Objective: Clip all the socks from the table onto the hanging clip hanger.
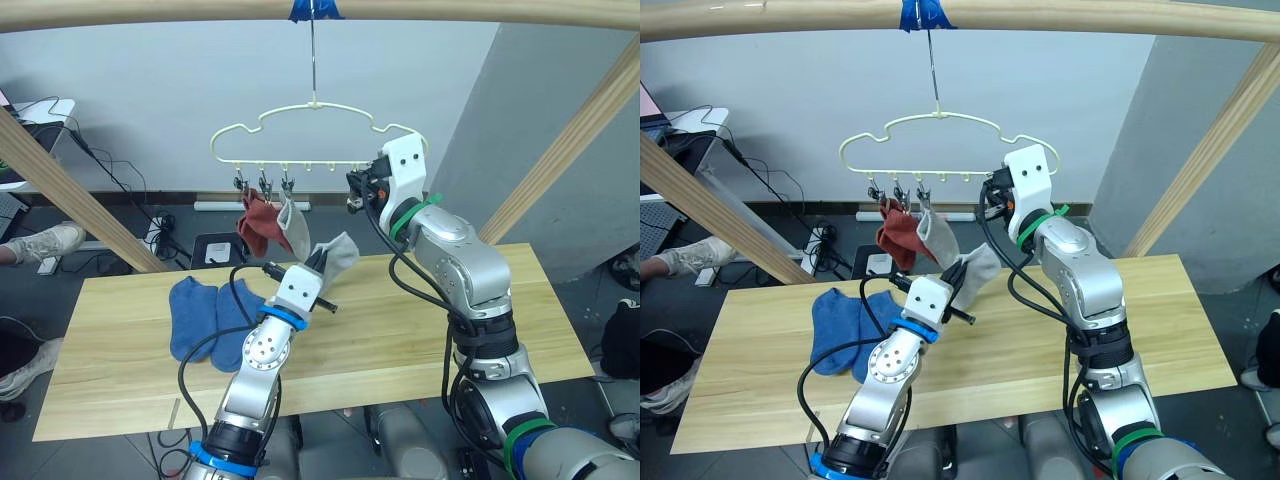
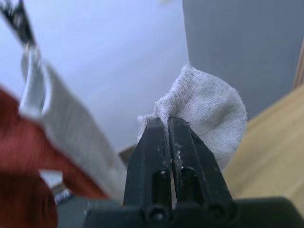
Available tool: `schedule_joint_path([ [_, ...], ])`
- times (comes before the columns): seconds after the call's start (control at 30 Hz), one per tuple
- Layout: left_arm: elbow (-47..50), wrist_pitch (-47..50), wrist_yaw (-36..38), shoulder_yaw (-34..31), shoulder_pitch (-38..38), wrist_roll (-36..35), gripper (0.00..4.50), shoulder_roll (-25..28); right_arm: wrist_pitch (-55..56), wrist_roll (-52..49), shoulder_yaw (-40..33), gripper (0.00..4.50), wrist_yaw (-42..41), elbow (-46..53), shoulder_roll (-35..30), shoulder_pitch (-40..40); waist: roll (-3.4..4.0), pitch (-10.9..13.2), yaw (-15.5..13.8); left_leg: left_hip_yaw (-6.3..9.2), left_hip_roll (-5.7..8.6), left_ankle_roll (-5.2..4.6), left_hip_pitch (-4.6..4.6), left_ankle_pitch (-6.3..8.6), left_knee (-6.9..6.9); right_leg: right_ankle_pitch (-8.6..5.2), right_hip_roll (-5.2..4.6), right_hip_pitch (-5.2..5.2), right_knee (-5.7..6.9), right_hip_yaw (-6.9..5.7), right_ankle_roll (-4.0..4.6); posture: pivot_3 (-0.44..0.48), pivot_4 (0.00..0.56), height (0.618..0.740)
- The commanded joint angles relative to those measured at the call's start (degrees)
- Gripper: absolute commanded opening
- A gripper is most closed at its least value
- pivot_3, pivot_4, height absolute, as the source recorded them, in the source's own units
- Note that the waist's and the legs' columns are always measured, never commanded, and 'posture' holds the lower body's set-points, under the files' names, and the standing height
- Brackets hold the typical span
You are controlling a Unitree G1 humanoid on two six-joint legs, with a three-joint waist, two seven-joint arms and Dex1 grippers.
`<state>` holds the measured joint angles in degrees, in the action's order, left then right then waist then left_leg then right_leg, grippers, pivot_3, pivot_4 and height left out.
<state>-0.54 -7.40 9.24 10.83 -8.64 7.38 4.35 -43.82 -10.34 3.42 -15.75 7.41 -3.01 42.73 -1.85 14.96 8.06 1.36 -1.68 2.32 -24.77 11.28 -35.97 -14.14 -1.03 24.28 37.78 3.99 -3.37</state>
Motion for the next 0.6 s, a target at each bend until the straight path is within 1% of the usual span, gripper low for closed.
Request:
schedule_joint_path([
  [0.03,-0.52,-1.74,-1.22,0.37,-1.68,0.43,0.03,-1.18,-0.76,-1.56,-0.27,0.0,0.16,3.46,0.39,0.22,0.0,0.0,0.0,0.0,0.0,0.0,0.0,0.0,0.0,0.0,0.0,0.0,0.0,0.0,0.0,-0.204,0.284,0.74],
  [0.23,-2.21,-2.25,-0.89,0.03,-4.4,-0.63,0.03,-2.08,-1.91,-1.95,-0.2,0.0,0.05,4.03,0.45,0.01,0.0,0.03,0.02,0.0,0.01,0.0,0.0,0.0,0.01,-0.01,0.01,0.0,-0.01,-0.01,-0.01,-0.204,0.284,0.74],
  [0.6,-2.88,-3.1,0.0,-0.29,-6.49,-1.51,0.03,-2.28,-2.31,-1.92,-0.25,0.0,-0.12,3.81,0.3,-0.65,0.0,0.03,0.12,0.0,0.01,0.0,-0.01,0.0,0.01,-0.01,0.01,0.0,-0.01,-0.01,-0.02,-0.213,0.276,0.74],
])
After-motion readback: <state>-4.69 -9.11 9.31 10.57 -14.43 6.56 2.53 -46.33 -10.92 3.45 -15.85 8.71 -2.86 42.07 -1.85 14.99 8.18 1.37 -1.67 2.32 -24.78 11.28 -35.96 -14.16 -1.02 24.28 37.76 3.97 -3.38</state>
